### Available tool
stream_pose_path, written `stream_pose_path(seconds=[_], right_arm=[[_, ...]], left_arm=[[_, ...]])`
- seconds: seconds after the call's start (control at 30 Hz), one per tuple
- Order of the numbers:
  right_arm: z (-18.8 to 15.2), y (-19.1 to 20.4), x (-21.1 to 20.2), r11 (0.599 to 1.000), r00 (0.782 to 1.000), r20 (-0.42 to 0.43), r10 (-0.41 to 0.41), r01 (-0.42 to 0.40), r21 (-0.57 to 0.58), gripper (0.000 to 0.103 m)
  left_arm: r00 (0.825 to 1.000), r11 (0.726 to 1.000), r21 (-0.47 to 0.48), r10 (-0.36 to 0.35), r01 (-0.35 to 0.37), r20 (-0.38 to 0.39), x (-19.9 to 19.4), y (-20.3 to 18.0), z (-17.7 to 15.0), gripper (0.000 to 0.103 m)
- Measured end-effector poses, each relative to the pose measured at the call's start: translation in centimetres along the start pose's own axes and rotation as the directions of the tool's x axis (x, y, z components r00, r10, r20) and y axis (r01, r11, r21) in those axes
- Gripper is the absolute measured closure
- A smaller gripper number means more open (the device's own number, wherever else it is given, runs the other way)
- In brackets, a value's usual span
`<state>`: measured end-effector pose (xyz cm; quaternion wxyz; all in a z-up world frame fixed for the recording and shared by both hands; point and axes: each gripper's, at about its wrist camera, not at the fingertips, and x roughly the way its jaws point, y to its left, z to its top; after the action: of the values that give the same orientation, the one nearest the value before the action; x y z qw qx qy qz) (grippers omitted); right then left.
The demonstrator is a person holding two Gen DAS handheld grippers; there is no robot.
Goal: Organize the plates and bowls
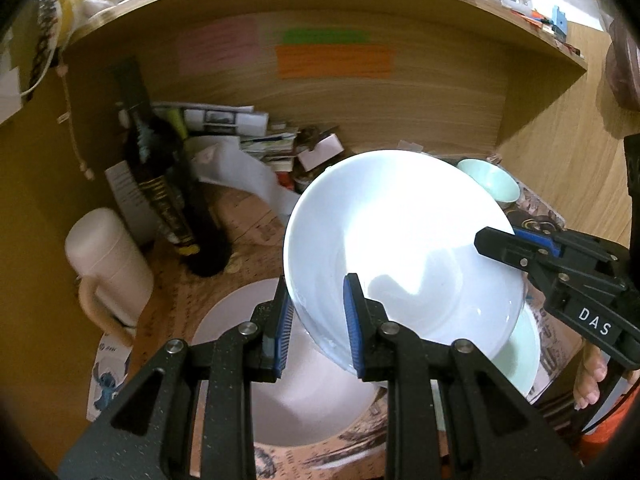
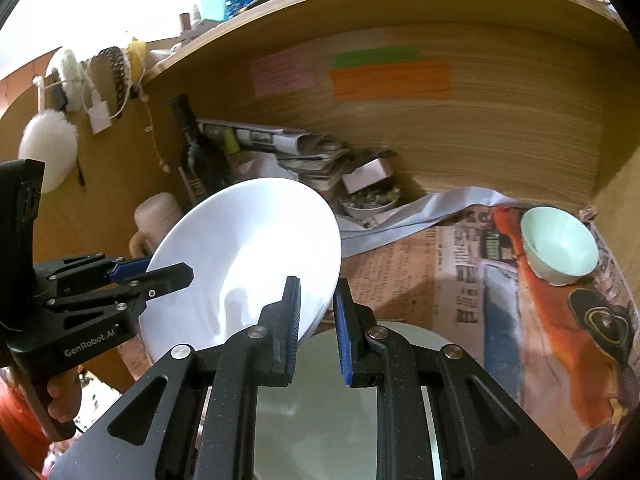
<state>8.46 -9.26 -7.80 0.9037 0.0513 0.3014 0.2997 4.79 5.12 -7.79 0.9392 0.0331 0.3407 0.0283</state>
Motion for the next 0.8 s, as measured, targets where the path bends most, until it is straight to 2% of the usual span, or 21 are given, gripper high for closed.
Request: stream_pose_path(seconds=[0.37,0.8], right_arm=[[-0.9,2.8,2.7,0.998,0.996,-0.067,0.055,-0.057,-0.026,0.088],[-2.4,4.3,6.7,0.995,0.981,-0.175,0.085,-0.092,-0.030,0.088]], left_arm=[[0.998,0.997,-0.054,0.055,-0.057,-0.034,-0.5,2.8,-2.2,0.078],[0.992,0.990,-0.115,0.075,-0.087,-0.102,1.4,5.7,-4.3,0.078]])
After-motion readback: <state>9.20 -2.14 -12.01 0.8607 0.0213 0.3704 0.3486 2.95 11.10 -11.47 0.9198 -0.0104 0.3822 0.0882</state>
